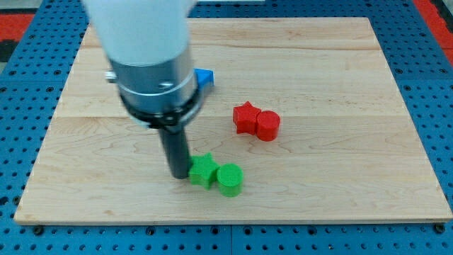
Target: Move your arm horizontally to the cube
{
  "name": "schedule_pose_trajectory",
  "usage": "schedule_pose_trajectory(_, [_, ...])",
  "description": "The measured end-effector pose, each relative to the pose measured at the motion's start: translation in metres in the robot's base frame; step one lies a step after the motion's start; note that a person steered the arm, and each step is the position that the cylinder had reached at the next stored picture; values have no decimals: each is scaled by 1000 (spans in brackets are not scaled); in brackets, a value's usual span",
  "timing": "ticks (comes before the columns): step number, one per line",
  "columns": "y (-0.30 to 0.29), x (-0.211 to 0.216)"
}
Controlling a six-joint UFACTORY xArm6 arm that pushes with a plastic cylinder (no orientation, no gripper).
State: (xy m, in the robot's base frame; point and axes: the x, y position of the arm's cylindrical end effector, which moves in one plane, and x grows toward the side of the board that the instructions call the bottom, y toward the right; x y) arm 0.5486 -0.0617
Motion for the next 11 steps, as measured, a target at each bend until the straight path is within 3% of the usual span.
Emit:
schedule_pose_trajectory(1, [-39, -25])
schedule_pose_trajectory(3, [-46, -58])
schedule_pose_trajectory(5, [-145, -64])
schedule_pose_trajectory(10, [-143, -66])
schedule_pose_trajectory(11, [-125, -109])
